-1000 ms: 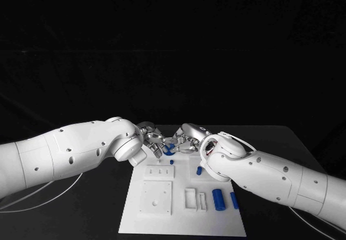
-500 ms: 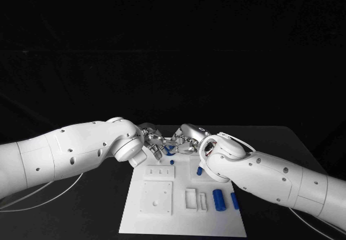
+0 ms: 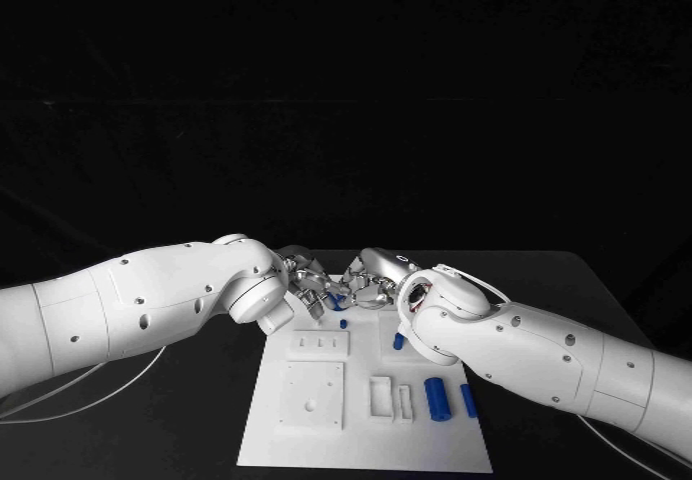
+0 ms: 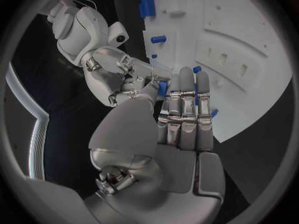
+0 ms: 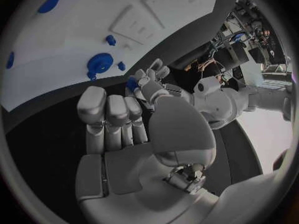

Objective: Assemble the parts on the task board

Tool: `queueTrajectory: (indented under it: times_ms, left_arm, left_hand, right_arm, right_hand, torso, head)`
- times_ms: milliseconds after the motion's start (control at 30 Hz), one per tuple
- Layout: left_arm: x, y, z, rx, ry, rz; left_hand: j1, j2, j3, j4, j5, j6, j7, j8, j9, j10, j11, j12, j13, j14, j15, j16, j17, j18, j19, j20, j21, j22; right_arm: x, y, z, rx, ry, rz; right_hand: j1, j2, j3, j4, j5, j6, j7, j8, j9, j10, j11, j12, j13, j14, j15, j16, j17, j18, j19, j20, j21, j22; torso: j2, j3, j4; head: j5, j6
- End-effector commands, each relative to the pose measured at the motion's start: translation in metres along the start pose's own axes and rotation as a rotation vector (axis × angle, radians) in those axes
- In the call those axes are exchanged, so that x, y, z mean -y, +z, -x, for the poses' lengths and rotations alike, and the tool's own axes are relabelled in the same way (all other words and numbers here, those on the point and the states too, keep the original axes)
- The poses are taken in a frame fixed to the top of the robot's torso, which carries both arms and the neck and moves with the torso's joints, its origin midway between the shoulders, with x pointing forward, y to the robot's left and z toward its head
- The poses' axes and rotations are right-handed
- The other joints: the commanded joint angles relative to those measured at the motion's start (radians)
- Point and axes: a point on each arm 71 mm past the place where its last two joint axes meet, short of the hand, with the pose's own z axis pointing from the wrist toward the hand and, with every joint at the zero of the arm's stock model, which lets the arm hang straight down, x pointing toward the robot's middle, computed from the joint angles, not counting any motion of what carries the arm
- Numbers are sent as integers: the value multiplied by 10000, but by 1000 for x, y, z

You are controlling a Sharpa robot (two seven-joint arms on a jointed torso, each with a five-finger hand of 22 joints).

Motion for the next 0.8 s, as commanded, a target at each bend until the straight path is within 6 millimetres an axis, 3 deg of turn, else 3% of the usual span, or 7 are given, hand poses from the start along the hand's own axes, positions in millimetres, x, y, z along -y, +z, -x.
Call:
queueTrajectory:
  times_ms: [33, 233, 433, 633, 800]
  left_arm:
    - [3, -1, -1, -40, 48, -163]
    - [1, -1, -1, -52, 71, -153]
    - [0, -2, 0, -33, 76, -146]
    - [0, -2, 1, 20, 115, -133]
    - [-1, -2, 1, 81, 172, -123]
  left_hand:
    - [-37, 59, 854, -689, -25, 418, -289, 34, 287, 424, -78, 78, 9, 16, -87, 130, 66, -30, -100, -23, 154, 135]
    - [-383, 6, 1055, -741, -72, 655, -414, 23, 813, 461, -206, 780, 100, -18, -219, 907, 463, -81, -119, -149, 548, 455]
    - [-506, 27, 944, -606, -554, 871, -552, 27, 1442, 476, -342, 1521, 179, -149, -335, 1807, 788, -127, -121, -263, 937, 784]
    - [-551, 46, 751, -443, -660, 1124, -692, 41, 2087, 483, -495, 2305, 378, -177, -488, 2792, 1065, -157, -88, -412, 1411, 1173]
    - [-642, 34, 546, -263, -662, 1380, -850, 30, 3179, 497, -665, 3277, 714, -207, -666, 3870, 1256, -171, -135, -580, 2028, 1699]
  right_arm:
    - [-3, 0, -2, -144, -144, 116]
    - [-2, 0, -2, -152, -150, 90]
    - [-2, 0, -2, -157, -151, 75]
    - [-2, 0, -3, -148, -144, 62]
    - [-2, 0, -3, -122, -135, 41]
  right_hand:
    - [-40, 97, 71, 5, 28, 817, -179, 33, 23, 55, 21, 36, 23, 18, -41, -50, -1, -99, 127, -30, 30, 1113]
    - [-40, 97, 71, 5, 28, 817, -179, 33, 23, 55, 21, 36, 23, 18, -41, -50, -1, -99, 127, -30, 30, 1113]
    - [-40, 97, 71, 5, 28, 817, -179, 33, 23, 55, 21, 36, 23, 18, -41, -50, -1, -99, 127, -30, 30, 1113]
    - [-41, 95, 94, -1, 29, 820, -179, 30, 22, 62, 19, 40, 36, 19, -41, -40, 3, -102, 130, -31, 55, 1118]
    - [-43, 89, 100, -4, 31, 821, -180, 30, 22, 59, 19, 34, 35, 17, -42, -44, -2, -99, 127, -31, 36, 1113]
  torso:
    - [5, -1, 1]
    - [5, 0, 9]
    - [5, 0, 4]
    - [4, 0, -1]
    - [1, 4, -7]
  head:
    - [-10, -7]
    - [-13, -23]
    - [-7, -39]
    - [0, -45]
    - [-12, -58]
